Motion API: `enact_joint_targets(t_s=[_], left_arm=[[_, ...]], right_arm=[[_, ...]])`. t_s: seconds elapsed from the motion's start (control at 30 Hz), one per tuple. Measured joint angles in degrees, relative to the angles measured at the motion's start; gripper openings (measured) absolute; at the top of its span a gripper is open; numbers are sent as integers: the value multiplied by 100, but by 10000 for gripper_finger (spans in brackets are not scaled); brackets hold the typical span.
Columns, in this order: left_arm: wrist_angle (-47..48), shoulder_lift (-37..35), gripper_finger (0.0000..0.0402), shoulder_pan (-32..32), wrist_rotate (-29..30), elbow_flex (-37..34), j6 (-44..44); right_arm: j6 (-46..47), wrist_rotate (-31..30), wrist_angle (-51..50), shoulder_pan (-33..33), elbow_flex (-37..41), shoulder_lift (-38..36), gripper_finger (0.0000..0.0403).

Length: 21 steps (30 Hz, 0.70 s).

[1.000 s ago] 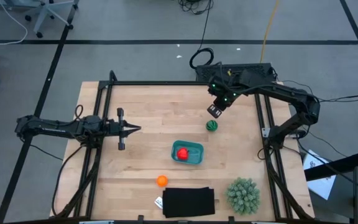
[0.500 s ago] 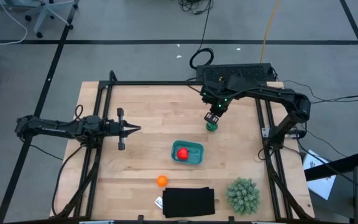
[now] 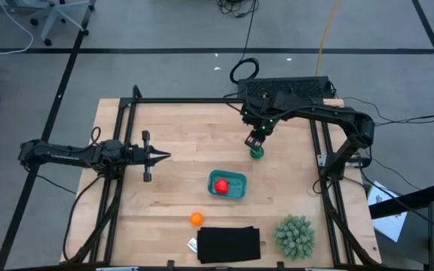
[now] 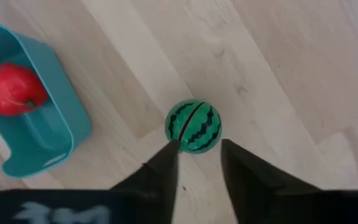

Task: Pick and placing Produce into tupperware
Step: Put the green watermelon into the blue container

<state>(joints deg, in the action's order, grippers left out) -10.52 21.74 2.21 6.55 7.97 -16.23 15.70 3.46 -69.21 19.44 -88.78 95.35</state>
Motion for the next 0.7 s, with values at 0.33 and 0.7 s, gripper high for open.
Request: enact_joint_targets(t_s=[0.33,0.7], left_arm=[[7,0,26,1,0,0,22],[7,0,26,-1,-2,0,50]], right_arm=[[394,5,80,4,3,0,292],[930,5,89,-10,199,-2,347]])
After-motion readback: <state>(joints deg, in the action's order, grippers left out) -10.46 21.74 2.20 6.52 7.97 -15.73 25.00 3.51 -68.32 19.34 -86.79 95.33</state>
